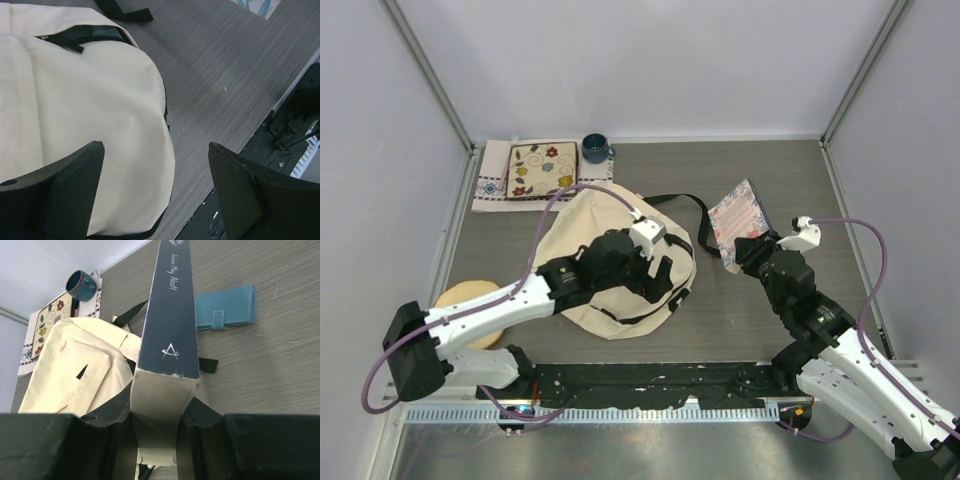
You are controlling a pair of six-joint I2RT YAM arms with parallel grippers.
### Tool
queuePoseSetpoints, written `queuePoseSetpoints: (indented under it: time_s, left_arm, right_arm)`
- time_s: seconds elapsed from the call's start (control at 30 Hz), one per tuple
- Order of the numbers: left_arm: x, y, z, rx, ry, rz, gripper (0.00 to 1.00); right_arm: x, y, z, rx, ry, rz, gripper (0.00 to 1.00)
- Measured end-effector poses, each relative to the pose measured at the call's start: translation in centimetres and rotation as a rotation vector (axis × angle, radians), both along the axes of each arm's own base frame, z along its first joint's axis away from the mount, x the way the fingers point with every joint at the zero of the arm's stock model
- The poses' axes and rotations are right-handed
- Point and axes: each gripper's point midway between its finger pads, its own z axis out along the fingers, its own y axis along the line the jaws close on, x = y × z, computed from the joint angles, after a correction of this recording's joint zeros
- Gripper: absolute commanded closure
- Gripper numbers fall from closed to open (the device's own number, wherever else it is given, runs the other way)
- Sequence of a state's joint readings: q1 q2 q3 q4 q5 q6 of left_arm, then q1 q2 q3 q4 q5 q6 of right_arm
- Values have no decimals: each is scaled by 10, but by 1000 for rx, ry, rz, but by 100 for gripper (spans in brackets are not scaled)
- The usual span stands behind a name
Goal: Pack the student bag
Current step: Place the book in the student bag.
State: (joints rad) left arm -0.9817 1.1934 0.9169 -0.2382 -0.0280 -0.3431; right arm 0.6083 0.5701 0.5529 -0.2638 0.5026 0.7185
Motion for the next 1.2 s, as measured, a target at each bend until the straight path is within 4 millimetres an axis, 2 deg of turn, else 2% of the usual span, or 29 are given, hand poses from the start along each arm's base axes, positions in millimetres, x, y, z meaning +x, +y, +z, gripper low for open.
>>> queuePoseSetpoints:
  time_s: [0.23, 0.37, 0.57, 0.7, 0.9, 1.03, 1.2]
  left_arm:
    - [-15, -34, -36, 150, 49, -96, 22]
    - [-20, -47, -51, 232, 56, -128, 32]
    - [-19, -47, -71, 329, 71, -118, 36]
    - [-14, -39, -75, 366, 60, -85, 38]
    - [-6, -35, -78, 400, 43, -46, 62]
    - [-2, -39, -79, 411, 44, -33, 83]
    - [-2, -39, -80, 416, 46, -29, 99]
  right_arm:
    - [-1, -2, 1, -14, 4, -3, 99]
    - [-3, -5, 4, -10, -7, -13, 99]
    - [-4, -10, 5, -15, -10, -31, 99]
    - [-5, -12, 3, -23, -3, -36, 99]
    - [-6, -13, 1, -28, 4, -39, 99]
    - [-5, -13, 1, -28, 3, -41, 99]
    - [-5, -14, 0, -30, 4, -46, 99]
